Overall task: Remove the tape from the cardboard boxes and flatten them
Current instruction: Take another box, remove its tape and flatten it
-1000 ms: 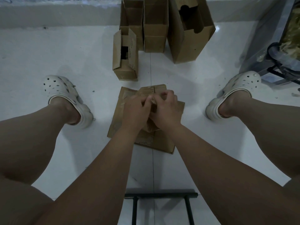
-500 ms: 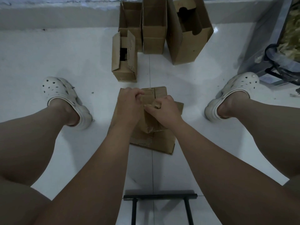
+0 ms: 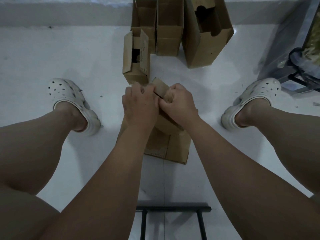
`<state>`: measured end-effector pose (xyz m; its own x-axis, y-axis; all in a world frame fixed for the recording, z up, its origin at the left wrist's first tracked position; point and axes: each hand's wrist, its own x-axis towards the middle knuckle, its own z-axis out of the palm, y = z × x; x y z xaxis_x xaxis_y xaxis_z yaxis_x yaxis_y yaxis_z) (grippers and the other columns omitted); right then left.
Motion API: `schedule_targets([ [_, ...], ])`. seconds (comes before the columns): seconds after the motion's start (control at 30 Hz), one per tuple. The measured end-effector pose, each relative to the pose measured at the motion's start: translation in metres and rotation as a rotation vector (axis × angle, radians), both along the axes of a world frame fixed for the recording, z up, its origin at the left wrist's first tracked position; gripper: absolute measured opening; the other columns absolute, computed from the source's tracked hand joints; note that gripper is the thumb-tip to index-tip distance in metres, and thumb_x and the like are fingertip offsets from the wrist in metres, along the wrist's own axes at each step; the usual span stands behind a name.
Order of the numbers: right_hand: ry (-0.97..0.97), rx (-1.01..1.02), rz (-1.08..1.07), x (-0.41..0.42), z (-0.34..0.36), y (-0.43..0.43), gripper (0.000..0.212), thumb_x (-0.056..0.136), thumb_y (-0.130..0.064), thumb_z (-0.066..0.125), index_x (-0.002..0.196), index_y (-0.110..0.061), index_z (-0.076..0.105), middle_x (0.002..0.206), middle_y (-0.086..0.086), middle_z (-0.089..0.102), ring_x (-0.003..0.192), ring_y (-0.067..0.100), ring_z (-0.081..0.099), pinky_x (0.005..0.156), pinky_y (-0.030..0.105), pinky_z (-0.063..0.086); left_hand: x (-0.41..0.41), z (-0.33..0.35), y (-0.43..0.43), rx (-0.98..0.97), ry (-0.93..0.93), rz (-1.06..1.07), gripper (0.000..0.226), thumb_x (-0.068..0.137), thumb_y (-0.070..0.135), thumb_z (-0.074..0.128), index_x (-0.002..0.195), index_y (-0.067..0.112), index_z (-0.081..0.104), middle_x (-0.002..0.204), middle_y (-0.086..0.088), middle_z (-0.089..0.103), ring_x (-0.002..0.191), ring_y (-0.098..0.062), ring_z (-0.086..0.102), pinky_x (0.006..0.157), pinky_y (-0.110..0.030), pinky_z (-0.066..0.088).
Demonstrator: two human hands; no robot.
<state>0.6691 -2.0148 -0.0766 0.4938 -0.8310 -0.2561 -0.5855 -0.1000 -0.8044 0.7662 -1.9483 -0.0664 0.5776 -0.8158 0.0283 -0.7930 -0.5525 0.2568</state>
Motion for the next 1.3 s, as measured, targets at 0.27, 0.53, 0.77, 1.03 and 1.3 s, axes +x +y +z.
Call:
schedule_targets([
  [0.27,0.076,-0.019,0.155,-0.008,-0.021,0.026,0.012,0.089,-0.005,0.059,0.098,-0.011,0.062,0.104,-0.002,0.039,0.079,0.003,0.043,0.068,0.005,0.037,0.003,-0.024,0.015,0.158,0.751,0.571,0.072,0.076,0.056,0.068,0.132,0.020,0.045,0.115,-0.006,0.027,0.072,-0.017,0.048,0.067,-0.029,0.039],
  [0.53,0.203,0.174,-0.218,-0.024,-0.042,0.039,0.022,0.090,-0.022,0.063,0.088,-0.033,0.043,0.089,-0.010,0.060,0.085,0.014,0.057,0.077,0.031,0.044,-0.018,-0.035,0.033,0.186,0.827,0.632,0.075,0.083,0.059,0.057,0.143,0.021,0.033,0.134,-0.014,0.031,0.110,-0.035,0.051,0.093,-0.042,0.046],
  [0.77,0.044,0.367,-0.487,-0.038,-0.038,0.026,0.027,0.087,0.001,0.049,0.075,-0.024,0.047,0.075,-0.004,0.054,0.066,0.011,0.050,0.052,0.014,0.040,-0.015,-0.037,0.033,0.178,0.873,0.644,0.074,0.086,0.058,0.054,0.147,0.026,0.029,0.136,-0.013,0.030,0.117,-0.036,0.047,0.099,-0.043,0.043],
  [1.03,-0.505,0.887,-1.087,-0.065,-0.040,0.013,0.023,0.097,0.002,0.031,0.109,-0.010,0.047,0.089,0.014,0.065,0.083,0.029,0.063,0.078,0.046,0.054,-0.012,-0.039,0.032,0.145,0.889,0.664,0.071,0.087,0.056,0.054,0.147,0.024,0.031,0.136,-0.013,0.029,0.116,-0.036,0.048,0.097,-0.040,0.041],
  [1.3,-0.413,0.942,-0.899,-0.053,-0.035,0.015,0.017,0.087,0.000,0.040,0.088,-0.017,0.039,0.075,0.005,0.041,0.064,0.021,0.048,0.055,0.033,0.042,-0.020,-0.040,0.036,0.144,0.749,0.624,0.073,0.088,0.055,0.054,0.145,0.017,0.030,0.133,-0.011,0.029,0.114,-0.029,0.048,0.082,-0.033,0.040],
])
